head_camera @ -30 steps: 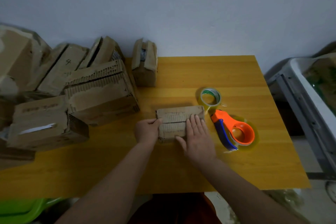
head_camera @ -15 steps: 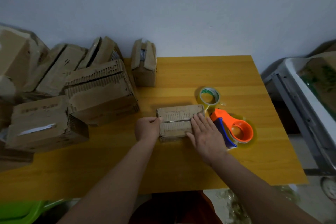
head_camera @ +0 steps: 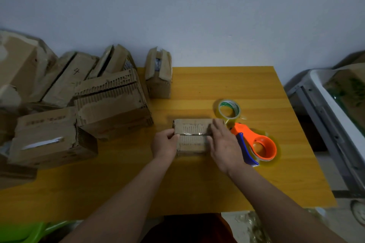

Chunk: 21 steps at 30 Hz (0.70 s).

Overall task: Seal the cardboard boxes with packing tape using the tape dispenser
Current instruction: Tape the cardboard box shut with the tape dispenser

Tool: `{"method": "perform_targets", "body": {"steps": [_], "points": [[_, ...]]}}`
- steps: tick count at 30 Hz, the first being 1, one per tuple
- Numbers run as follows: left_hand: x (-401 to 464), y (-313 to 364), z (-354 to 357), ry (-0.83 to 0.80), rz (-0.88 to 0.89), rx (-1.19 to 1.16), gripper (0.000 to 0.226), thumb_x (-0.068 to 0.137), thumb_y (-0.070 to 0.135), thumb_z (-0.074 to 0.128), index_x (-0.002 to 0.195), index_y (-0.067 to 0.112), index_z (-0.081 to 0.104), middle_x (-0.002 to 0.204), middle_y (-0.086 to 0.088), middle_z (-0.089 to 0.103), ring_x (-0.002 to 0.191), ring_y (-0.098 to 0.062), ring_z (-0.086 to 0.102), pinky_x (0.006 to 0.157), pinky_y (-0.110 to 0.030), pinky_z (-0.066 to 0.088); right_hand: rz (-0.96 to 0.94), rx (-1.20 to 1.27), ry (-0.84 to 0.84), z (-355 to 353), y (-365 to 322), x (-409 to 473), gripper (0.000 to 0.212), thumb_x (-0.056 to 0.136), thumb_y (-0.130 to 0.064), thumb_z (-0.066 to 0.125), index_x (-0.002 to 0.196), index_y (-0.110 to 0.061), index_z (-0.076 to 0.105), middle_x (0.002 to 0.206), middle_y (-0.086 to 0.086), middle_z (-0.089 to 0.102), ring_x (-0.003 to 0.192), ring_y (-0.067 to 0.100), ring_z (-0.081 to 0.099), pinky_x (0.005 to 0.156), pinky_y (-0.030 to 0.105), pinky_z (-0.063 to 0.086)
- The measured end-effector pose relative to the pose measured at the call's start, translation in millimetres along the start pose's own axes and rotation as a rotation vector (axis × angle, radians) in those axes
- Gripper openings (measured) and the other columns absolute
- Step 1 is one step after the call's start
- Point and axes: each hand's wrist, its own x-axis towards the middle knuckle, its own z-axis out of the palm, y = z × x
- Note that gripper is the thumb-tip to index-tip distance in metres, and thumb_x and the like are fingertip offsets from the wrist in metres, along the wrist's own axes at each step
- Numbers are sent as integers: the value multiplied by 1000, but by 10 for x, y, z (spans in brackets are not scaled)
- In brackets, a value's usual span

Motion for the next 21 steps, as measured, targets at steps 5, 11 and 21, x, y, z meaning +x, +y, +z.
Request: {"method": "perform_targets", "body": {"steps": [5, 11, 21], "points": [[18, -187, -5, -79, -46, -121, 38, 88, 13, 69, 125, 17, 64, 121, 2, 66, 102, -12, 61, 68, -13, 46, 258, 160, -42, -33, 102, 248, 72, 92, -38, 58, 151, -19, 22, 157, 7, 18, 144, 29, 18, 115, 42, 19], [255, 11, 28, 12, -179, -272, 27, 97, 19, 56, 121, 21, 67, 116, 4, 63, 91, -9, 56, 67, -19, 45, 401, 646, -229, 378, 262, 147, 65, 58, -59, 79, 113, -26, 67, 114, 10, 58, 109, 26, 57, 94, 45, 50], [481, 141, 216, -96, -114, -225, 10, 90, 28, 66, 96, 24, 73, 101, 1, 71, 88, -16, 65, 75, -31, 55, 254, 693, -232, 517, 93, -167, 44, 100, -34, 42, 143, -28, 37, 125, 5, 46, 116, 14, 39, 105, 31, 33]]}}
